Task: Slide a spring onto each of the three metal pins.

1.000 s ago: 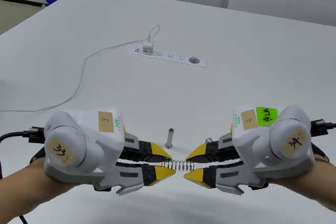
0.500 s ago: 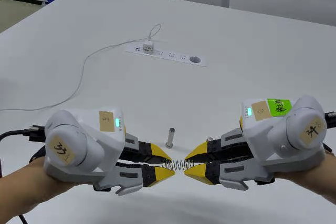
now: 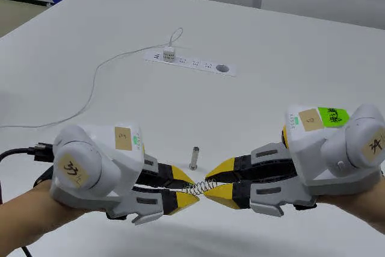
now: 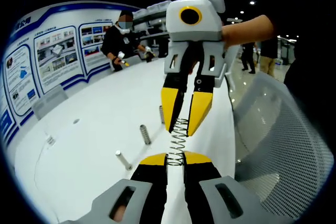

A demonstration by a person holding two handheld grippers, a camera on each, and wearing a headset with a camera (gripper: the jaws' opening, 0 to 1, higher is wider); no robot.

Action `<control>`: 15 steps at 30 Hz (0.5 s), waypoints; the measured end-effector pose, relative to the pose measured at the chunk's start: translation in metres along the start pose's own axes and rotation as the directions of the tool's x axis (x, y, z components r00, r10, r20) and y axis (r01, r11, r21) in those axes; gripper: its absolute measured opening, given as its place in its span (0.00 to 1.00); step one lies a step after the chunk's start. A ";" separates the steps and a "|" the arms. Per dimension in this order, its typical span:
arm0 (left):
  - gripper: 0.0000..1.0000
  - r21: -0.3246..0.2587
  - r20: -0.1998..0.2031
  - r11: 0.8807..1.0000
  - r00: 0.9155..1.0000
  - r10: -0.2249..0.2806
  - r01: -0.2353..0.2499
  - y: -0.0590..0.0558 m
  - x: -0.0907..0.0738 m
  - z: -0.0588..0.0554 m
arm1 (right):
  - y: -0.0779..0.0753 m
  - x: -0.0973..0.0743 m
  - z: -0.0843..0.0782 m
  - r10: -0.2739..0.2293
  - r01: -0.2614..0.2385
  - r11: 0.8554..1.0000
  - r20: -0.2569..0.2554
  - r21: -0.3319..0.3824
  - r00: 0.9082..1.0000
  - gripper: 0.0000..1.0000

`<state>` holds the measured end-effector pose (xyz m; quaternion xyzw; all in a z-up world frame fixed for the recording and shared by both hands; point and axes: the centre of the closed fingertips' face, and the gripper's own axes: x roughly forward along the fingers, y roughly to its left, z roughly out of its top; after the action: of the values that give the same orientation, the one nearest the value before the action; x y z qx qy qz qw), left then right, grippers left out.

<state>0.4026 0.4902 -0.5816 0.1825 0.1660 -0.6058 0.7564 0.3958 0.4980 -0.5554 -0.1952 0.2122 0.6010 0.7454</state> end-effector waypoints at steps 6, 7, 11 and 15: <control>0.10 -0.003 0.003 1.000 1.000 -0.002 0.002 -0.002 0.003 0.001 | 0.001 0.001 0.012 0.001 -0.002 1.000 0.050 0.015 0.999 0.11; 0.10 -0.004 0.003 1.000 1.000 0.001 -0.001 -0.002 0.004 0.001 | 0.001 0.002 0.012 -0.002 0.002 1.000 0.049 0.014 0.999 0.11; 0.10 -0.014 -0.001 1.000 1.000 0.004 -0.004 -0.002 0.004 0.001 | 0.000 0.004 0.015 -0.007 0.005 0.999 0.061 0.033 0.998 0.11; 0.10 -0.020 0.005 1.000 1.000 -0.001 0.001 -0.005 0.003 0.002 | 0.004 0.005 0.020 0.004 -0.009 0.998 0.082 0.060 0.997 0.10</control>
<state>0.3988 0.4853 -0.5818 0.1737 0.1703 -0.6050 0.7582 0.3949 0.5135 -0.5420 -0.1473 0.2000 0.6043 0.7571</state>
